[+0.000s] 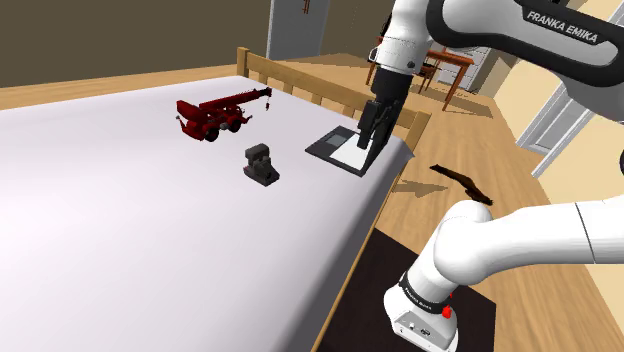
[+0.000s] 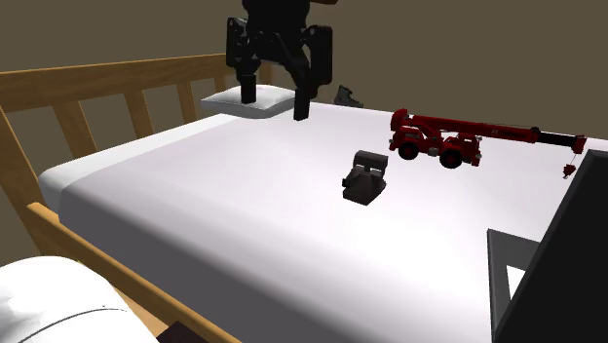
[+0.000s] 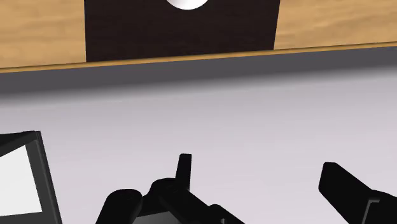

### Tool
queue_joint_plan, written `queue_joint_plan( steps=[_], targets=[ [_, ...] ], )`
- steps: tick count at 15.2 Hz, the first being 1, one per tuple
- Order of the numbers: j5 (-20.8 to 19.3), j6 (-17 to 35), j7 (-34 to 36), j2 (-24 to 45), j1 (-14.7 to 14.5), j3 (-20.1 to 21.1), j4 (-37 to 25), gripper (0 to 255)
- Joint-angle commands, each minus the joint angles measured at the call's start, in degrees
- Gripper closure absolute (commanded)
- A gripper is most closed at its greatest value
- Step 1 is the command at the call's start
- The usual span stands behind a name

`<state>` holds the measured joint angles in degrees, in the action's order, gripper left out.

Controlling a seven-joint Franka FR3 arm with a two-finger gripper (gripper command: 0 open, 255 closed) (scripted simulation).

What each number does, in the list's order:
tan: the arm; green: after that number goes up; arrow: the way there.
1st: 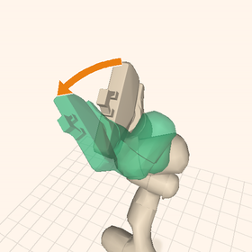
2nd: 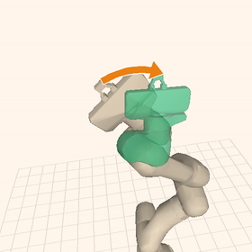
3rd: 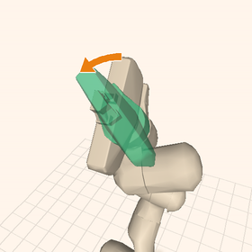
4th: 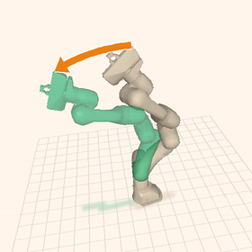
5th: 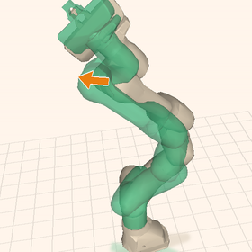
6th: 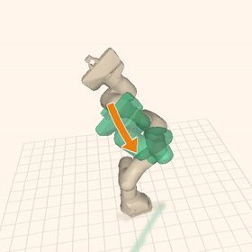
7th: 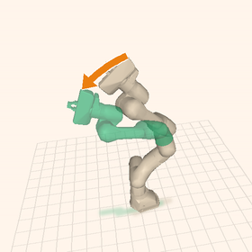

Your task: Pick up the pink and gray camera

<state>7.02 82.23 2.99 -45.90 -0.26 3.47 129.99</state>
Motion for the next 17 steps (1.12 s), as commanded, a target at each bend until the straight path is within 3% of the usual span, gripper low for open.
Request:
queue_joint_plan(
  steps=[1,9,17],
  targets=[
    [0.00,0.00,0.00,0.00,0.00,0.00,0.00,0],
    [-0.52,14.84,1.70,12.07,0.78,3.01,1.70,0],
    [-2.73,27.51,4.44,27.25,1.87,5.62,-1.75,0]
  ],
)
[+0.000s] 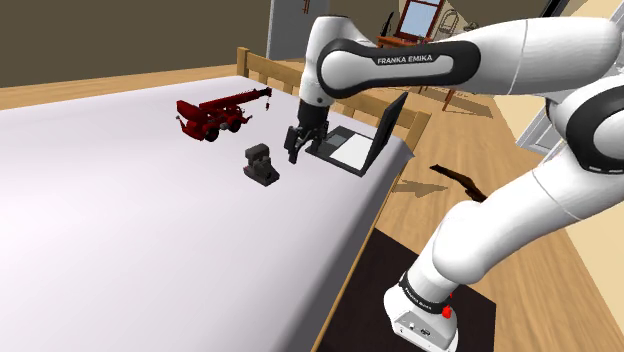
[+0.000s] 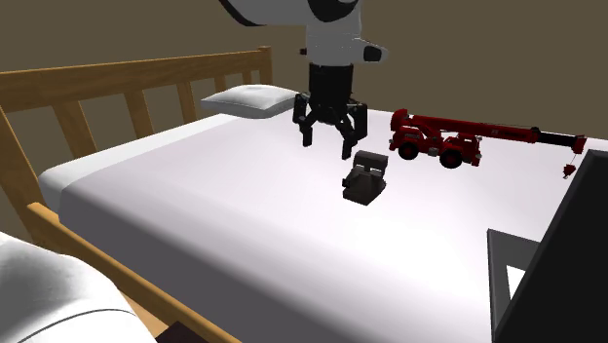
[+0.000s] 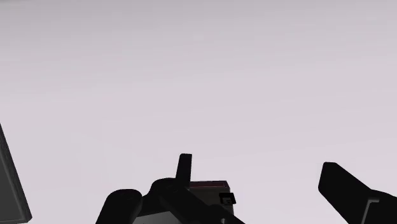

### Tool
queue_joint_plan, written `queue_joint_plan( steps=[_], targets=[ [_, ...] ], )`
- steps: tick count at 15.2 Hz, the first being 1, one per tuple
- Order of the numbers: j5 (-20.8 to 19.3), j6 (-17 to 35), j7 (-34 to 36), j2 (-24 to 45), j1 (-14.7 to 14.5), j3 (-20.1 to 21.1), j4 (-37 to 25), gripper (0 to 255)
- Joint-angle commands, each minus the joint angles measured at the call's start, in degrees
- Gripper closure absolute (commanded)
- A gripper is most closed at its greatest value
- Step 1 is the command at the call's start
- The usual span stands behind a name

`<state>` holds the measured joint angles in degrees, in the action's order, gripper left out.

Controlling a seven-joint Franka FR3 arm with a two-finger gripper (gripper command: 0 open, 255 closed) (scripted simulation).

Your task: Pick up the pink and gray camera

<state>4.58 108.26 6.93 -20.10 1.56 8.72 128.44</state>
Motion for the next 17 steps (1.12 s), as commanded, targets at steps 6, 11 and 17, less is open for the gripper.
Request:
queue_joint_plan(
  steps=[6,11,17],
  targets=[
    [-3.54,8.62,3.47,13.99,0.71,1.70,-6.08,0],
    [-6.23,12.52,5.64,22.31,0.71,1.98,-10.69,0],
    [-6.76,16.91,6.06,24.25,0.65,1.95,-8.19,0]
  ],
)
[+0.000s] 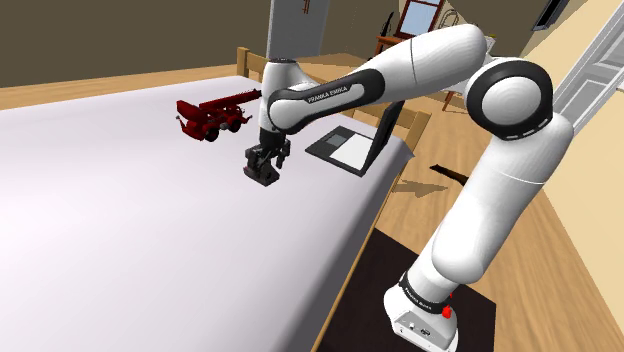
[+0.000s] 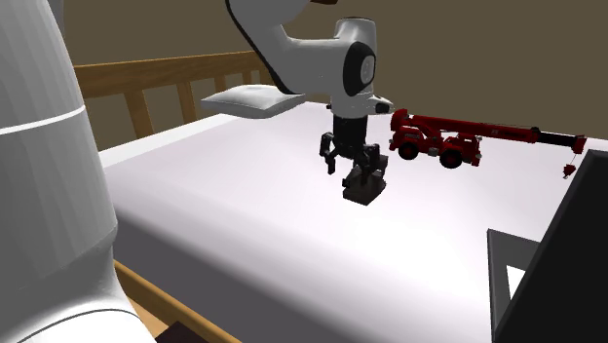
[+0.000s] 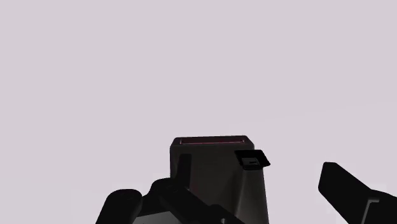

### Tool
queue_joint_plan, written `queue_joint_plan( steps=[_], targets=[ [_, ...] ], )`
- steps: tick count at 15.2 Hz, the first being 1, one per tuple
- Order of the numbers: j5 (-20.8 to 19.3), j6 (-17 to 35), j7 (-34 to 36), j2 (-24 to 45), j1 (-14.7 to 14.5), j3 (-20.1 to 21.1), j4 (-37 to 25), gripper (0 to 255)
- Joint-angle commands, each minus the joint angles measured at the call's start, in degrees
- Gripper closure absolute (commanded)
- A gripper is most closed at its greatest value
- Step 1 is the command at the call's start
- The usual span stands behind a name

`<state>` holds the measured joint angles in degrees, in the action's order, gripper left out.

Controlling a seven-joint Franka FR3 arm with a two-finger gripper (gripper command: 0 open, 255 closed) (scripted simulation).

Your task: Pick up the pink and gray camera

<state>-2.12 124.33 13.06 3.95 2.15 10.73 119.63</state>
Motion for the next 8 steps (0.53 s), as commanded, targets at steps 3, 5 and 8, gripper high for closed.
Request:
queue_joint_plan(
  steps=[3,5,8],
  targets=[
    [-0.08,1.27,-0.09,0.26,0.08,-0.08,0.99,255],
    [-0.07,1.32,-0.11,0.26,0.09,-0.09,1.04,255],
    [-0.08,1.30,-0.10,0.28,0.09,-0.09,1.00,255]
  ],
)
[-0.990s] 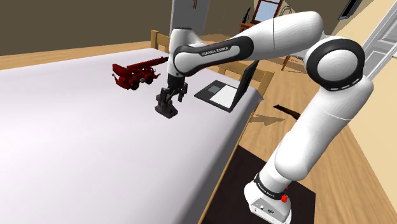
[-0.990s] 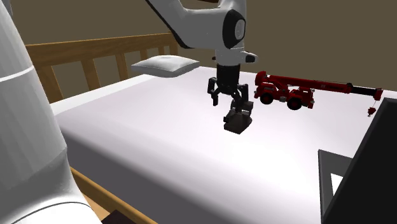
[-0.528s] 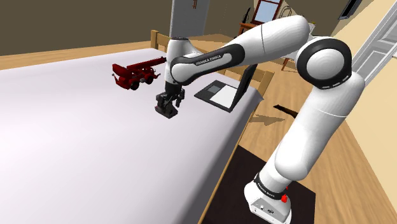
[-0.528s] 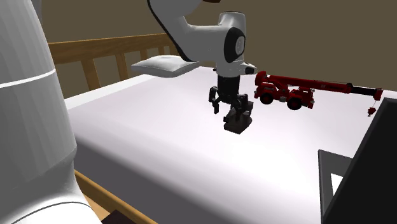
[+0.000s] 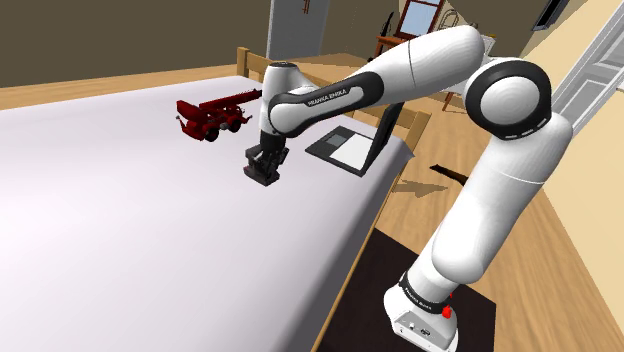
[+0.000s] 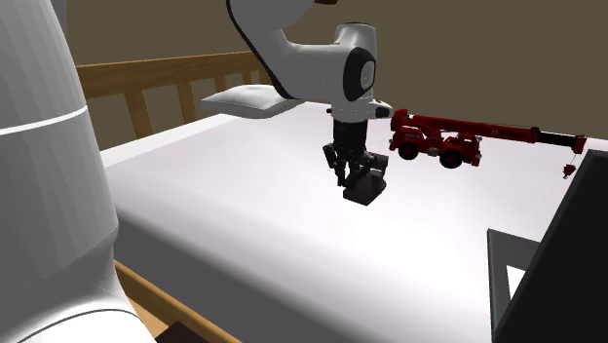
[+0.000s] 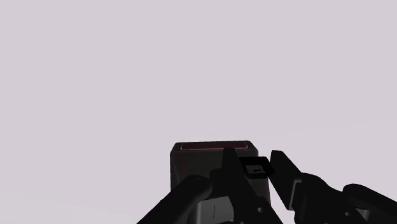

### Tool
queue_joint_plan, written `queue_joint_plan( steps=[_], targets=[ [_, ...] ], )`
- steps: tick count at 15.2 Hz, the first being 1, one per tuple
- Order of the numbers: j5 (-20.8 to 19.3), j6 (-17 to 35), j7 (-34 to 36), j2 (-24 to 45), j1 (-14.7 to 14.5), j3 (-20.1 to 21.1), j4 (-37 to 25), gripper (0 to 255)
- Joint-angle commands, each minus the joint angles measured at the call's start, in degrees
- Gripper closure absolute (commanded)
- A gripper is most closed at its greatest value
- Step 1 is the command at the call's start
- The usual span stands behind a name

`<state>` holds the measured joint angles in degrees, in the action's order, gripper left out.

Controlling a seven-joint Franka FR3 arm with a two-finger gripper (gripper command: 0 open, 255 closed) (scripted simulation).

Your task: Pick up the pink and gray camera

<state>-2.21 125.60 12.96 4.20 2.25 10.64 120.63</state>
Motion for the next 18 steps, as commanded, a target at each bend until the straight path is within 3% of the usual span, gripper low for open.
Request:
queue_joint_plan(
  steps=[1,4,18],
  targets=[
    [0.00,0.03,0.00,0.03,0.00,0.00,0.01,255],
    [-0.03,-0.02,0.08,0.16,-0.04,0.03,-0.16,255],
    [1.01,-10.32,-0.77,-3.80,0.06,0.03,-6.59,255]
  ],
)
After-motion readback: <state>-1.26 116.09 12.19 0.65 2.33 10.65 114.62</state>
